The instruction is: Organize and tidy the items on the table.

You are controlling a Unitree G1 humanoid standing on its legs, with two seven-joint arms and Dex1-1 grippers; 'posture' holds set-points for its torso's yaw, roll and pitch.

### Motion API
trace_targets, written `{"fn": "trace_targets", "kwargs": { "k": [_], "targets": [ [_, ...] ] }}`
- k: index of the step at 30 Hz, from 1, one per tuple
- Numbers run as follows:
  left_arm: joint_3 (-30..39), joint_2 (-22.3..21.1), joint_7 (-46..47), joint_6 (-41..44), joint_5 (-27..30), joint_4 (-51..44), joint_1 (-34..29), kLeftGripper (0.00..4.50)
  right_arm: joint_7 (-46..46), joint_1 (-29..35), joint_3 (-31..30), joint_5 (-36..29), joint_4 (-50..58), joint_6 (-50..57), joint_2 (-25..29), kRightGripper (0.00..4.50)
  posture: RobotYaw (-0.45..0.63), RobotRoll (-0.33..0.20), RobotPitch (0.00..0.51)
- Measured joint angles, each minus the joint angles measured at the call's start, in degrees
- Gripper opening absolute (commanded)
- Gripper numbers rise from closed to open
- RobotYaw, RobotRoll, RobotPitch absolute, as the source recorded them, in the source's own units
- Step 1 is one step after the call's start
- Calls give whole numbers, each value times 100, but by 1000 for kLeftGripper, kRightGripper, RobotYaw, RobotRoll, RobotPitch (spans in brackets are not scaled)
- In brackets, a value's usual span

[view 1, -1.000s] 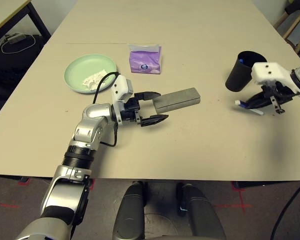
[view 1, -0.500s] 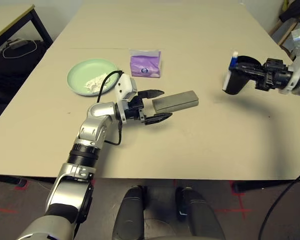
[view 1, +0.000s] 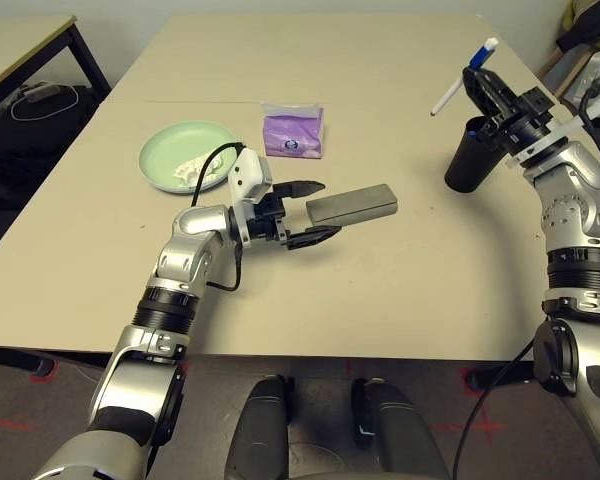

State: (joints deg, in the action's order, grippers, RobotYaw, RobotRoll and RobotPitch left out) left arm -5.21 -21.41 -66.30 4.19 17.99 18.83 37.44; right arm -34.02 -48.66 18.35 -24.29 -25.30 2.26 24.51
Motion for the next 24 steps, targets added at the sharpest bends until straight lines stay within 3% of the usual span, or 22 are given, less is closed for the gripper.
{"fn": "trace_targets", "kwargs": {
  "k": [9, 24],
  "targets": [
    [5, -4, 0, -4, -1, 5, 9, 4500, 2280, 150, 5, 884, 429, 552, -47, 73, 153, 0, 82],
    [71, -73, -7, -108, -10, 489, 456, 4500, 2687, -364, -172, 1112, 306, 2251, 279, 73, 161, 0, 91]
  ]
}}
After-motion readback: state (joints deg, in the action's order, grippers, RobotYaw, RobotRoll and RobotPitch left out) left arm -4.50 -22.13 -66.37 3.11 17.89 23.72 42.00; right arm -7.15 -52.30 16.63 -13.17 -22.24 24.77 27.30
